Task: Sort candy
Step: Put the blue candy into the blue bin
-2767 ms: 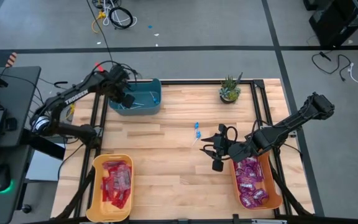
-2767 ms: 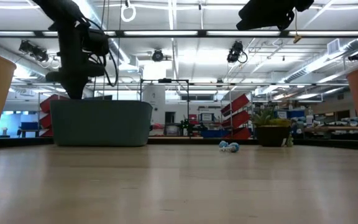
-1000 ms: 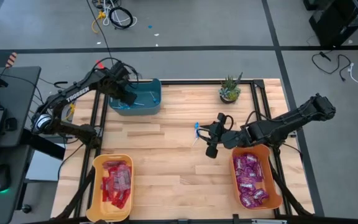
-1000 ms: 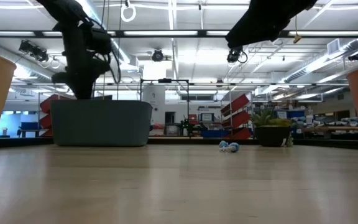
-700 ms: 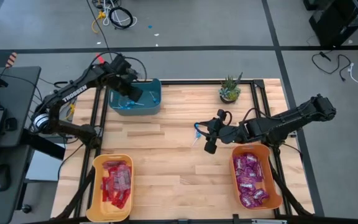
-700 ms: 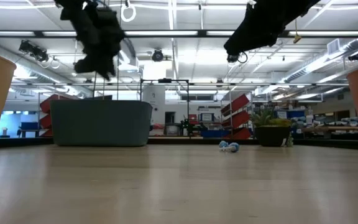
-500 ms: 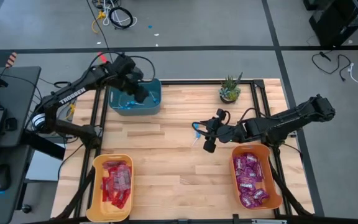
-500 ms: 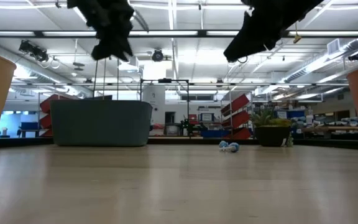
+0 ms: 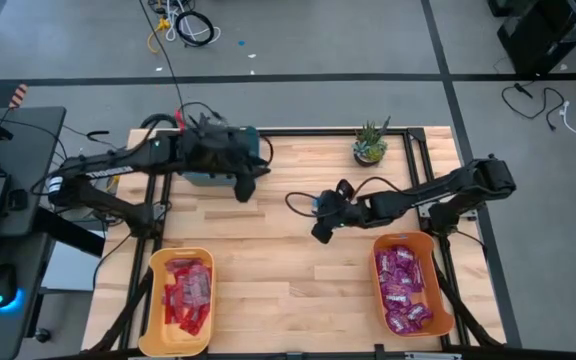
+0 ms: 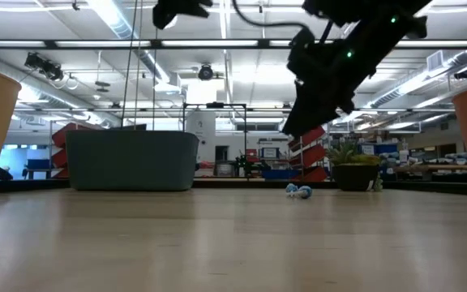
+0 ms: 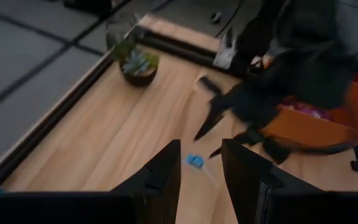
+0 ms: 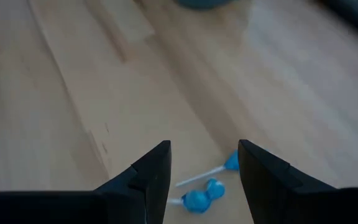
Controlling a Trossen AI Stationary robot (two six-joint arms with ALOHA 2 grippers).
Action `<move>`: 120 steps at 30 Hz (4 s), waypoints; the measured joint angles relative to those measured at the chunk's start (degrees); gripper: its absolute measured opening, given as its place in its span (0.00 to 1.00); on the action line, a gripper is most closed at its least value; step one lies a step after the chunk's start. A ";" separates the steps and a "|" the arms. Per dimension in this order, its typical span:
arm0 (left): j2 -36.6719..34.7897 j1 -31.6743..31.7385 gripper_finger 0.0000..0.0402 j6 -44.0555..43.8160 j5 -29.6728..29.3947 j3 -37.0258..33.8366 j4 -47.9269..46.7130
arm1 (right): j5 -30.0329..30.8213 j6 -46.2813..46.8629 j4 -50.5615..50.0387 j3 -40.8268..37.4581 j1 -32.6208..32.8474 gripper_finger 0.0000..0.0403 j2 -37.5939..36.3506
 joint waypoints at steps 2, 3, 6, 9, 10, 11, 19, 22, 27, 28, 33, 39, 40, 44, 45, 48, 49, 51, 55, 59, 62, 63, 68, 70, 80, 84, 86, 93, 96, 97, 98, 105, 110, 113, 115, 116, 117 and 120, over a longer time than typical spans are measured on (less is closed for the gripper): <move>-0.02 -3.24 0.30 0.06 -2.64 0.02 1.36 | -3.44 0.93 0.00 0.00 -1.09 0.43 1.29; 0.00 -4.78 0.30 0.17 -3.59 0.00 1.98 | -5.06 1.12 -0.05 0.00 -1.53 0.43 1.87; 0.00 -9.29 0.30 0.24 -6.17 0.00 3.53 | -9.13 1.65 -0.02 0.00 -2.64 0.43 3.37; 0.03 -14.04 0.30 0.12 -8.49 0.00 4.51 | -11.11 2.54 -0.22 0.00 -3.38 0.43 5.06; 0.05 -15.59 0.30 0.09 -9.60 0.00 4.74 | -11.29 2.83 -0.40 0.00 -3.55 0.43 5.60; 0.05 -17.12 0.30 0.03 -10.88 0.00 5.06 | -11.62 3.07 -0.62 0.00 -3.71 0.43 6.10; 0.05 -26.44 0.30 -1.95 -20.82 -0.03 5.85 | -12.37 4.15 -1.54 0.02 -4.08 0.43 8.97; 0.48 -28.59 0.30 -3.10 -23.01 -0.15 5.80 | -12.38 4.08 -1.93 0.02 -4.24 0.43 9.61; 1.16 -31.40 0.30 -3.61 -25.75 -0.26 5.76 | -13.61 3.31 -3.53 0.02 -4.71 0.43 10.11; 1.18 -31.98 0.30 -3.72 -25.87 -0.26 5.53 | -14.23 2.15 -3.66 0.02 -4.69 0.43 10.11; 1.21 -33.68 0.30 -4.50 -27.16 -0.26 5.64 | -19.70 -5.21 -2.73 0.02 -3.64 0.43 10.11; 1.21 -34.90 0.30 -4.51 -28.30 -0.26 5.62 | -23.41 -14.36 -2.42 0.02 -0.89 0.42 10.11; 1.21 -35.09 0.30 -4.51 -28.30 -0.26 5.62 | -23.65 -15.38 -2.39 0.02 -0.36 0.42 10.11; 1.21 -35.68 0.30 -4.52 -28.32 -0.26 5.64 | -19.04 -16.21 -2.65 0.02 1.29 0.40 10.11; 1.21 -35.85 0.30 -4.52 -28.40 -0.26 5.64 | -16.80 -16.15 -2.80 0.02 1.56 0.40 10.11; 1.21 -36.29 0.30 -4.53 -28.52 -0.26 5.64 | -11.05 -15.97 -2.86 0.02 2.02 0.38 10.09; 1.21 -36.32 0.30 -4.53 -28.52 -0.26 5.63 | -9.90 -15.80 -2.83 0.02 2.06 0.38 10.09; 1.21 -36.32 0.30 -4.53 -28.53 -0.59 6.23 | -9.33 -15.93 -2.62 0.02 2.06 0.37 10.09; 1.25 -36.30 0.30 -4.55 -28.98 -2.02 5.99 | -9.44 -19.77 -1.62 0.02 2.00 0.38 10.09; 1.23 -36.30 0.30 -5.11 -29.05 -3.94 6.74 | -9.47 -26.41 -0.23 0.02 2.46 0.39 10.09; 1.25 -36.30 0.30 -5.38 -29.10 -5.31 7.98 | -9.58 -25.57 0.53 0.02 2.83 0.39 10.09; 1.25 -36.30 0.30 -5.77 -29.15 -5.61 8.50 | -9.60 -23.21 0.73 0.02 2.77 0.39 10.09; 1.25 -36.29 0.30 -6.33 -29.22 -5.96 8.77 | -10.12 -13.42 -0.64 0.02 1.92 0.40 10.09; 1.23 -36.28 0.30 -6.19 -29.71 -5.97 8.83 | -10.27 -9.52 -2.27 0.02 1.92 0.40 10.09; 1.23 -36.28 0.30 -6.15 -31.14 -5.97 8.81 | -12.42 11.59 -1.39 0.02 3.01 0.41 10.07; 1.23 -36.26 0.30 -6.25 -31.69 -5.97 8.79 | -12.61 15.00 0.46 0.02 2.93 0.42 10.07; 1.23 -36.27 0.30 -6.32 -31.70 -5.97 8.78 | -12.68 15.75 1.03 0.02 3.08 0.42 10.07; 1.23 -36.28 0.30 -6.38 -31.69 -5.97 8.79 | -12.96 18.44 2.64 0.04 3.68 0.42 13.17; 1.23 -36.30 0.30 -6.38 -31.69 -5.97 8.76 | -12.97 19.31 3.40 0.22 3.68 0.42 14.58; 1.23 -36.33 0.30 -6.36 -31.64 -5.97 8.70 | -12.79 19.37 3.53 0.31 3.70 0.42 15.12; 1.23 -36.53 0.30 -6.38 -31.62 -5.97 8.72 | -12.74 19.36 3.60 0.31 3.70 0.42 15.18; 1.23 -37.48 0.30 -6.23 -31.64 -5.97 8.66 | -12.61 18.98 3.56 0.24 3.68 0.39 14.92; 1.23 -38.45 0.30 -6.23 -31.83 -5.97 8.68 | -12.58 18.51 3.02 0.20 3.64 0.31 14.99; 1.23 -38.94 0.30 -6.25 -32.15 -5.97 8.74 | -12.59 17.61 2.60 0.15 3.64 0.25 15.01; 1.23 -39.24 0.30 -6.39 -32.56 -5.97 8.74 | -12.31 17.29 2.13 0.15 3.64 0.21 15.03; 1.23 -39.31 0.30 -6.43 -32.81 -5.97 8.74 | -12.02 16.65 1.90 0.15 3.64 0.19 15.03; 1.23 -39.35 0.30 -6.43 -32.98 -5.97 8.76 | -11.89 16.08 1.75 0.15 3.64 0.16 15.04; 1.23 -39.68 0.30 -6.81 -33.50 -5.97 8.75 | -11.76 14.57 1.42 0.13 3.61 0.08 15.06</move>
